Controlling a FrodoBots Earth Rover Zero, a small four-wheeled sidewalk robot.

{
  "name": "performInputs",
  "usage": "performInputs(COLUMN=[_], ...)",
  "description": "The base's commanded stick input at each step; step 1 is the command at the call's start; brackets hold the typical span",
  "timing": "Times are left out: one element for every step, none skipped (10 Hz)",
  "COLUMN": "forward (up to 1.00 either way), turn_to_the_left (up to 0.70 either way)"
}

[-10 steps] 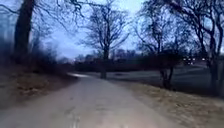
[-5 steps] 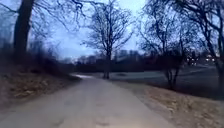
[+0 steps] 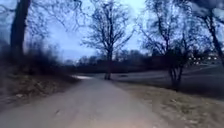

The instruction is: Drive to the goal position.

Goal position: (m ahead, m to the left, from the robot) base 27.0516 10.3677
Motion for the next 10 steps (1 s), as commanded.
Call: performInputs(forward=[1.0, 1.0, 1.0, 1.0, 1.0, 1.0, 1.0, 1.0, 1.0, 1.0], turn_to_the_left=[0.0, 0.0, 0.0, 0.0, 0.07, 0.4, 0.4, 0.4, 0.4, 0.22])
